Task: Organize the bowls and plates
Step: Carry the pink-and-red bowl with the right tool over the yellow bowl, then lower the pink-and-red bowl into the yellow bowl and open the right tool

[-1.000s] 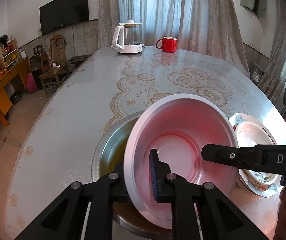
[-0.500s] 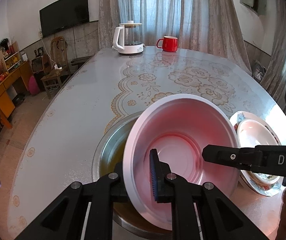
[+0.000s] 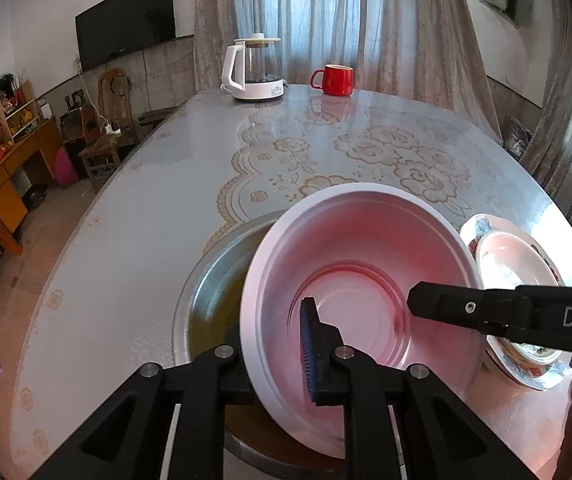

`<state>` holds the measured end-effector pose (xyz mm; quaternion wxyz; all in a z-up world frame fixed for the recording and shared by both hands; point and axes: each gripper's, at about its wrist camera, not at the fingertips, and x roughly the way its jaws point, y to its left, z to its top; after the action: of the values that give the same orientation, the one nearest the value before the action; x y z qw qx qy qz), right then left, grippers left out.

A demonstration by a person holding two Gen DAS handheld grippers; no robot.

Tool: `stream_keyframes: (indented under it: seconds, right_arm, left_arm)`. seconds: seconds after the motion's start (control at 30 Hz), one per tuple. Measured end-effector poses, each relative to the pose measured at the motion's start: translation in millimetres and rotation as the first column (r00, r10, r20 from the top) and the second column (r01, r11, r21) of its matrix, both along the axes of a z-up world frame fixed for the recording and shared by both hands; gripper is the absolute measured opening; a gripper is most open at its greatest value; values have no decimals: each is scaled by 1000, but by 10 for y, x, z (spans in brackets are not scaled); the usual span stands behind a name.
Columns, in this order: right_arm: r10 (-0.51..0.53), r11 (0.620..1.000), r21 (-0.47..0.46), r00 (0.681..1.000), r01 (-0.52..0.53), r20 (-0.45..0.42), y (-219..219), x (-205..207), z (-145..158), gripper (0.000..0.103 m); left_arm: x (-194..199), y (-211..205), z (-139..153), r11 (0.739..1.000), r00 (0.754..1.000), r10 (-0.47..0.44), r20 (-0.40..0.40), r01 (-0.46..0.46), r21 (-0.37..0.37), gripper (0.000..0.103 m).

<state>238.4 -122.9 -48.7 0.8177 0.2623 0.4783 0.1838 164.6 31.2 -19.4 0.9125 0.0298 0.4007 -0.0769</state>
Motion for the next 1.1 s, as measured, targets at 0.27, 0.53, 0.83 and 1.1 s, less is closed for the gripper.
stream_keyframes:
  seconds: [0.27, 0.53, 0.83, 1.1]
  right_arm:
    - [-9, 1000, -2, 1000, 9, -12, -44, 0, -25, 13]
    - [-4, 1000, -13, 1000, 4, -11, -11, -4, -40, 15]
    - [-2, 1000, -25, 1000, 2, -5, 8, -6, -31, 18]
    - [32, 994, -104, 998, -27, 53, 119, 51, 91, 31]
  left_arm:
    - [-4, 9, -32, 1000, 1000, -7, -17, 6, -26, 18]
    - [-60, 115, 58, 997, 1000, 12, 10, -12, -78, 56]
    - [-144, 287, 83, 987, 998, 64, 19, -60, -149, 60]
    - [-287, 581, 168, 965, 985, 161, 66, -143, -220, 69]
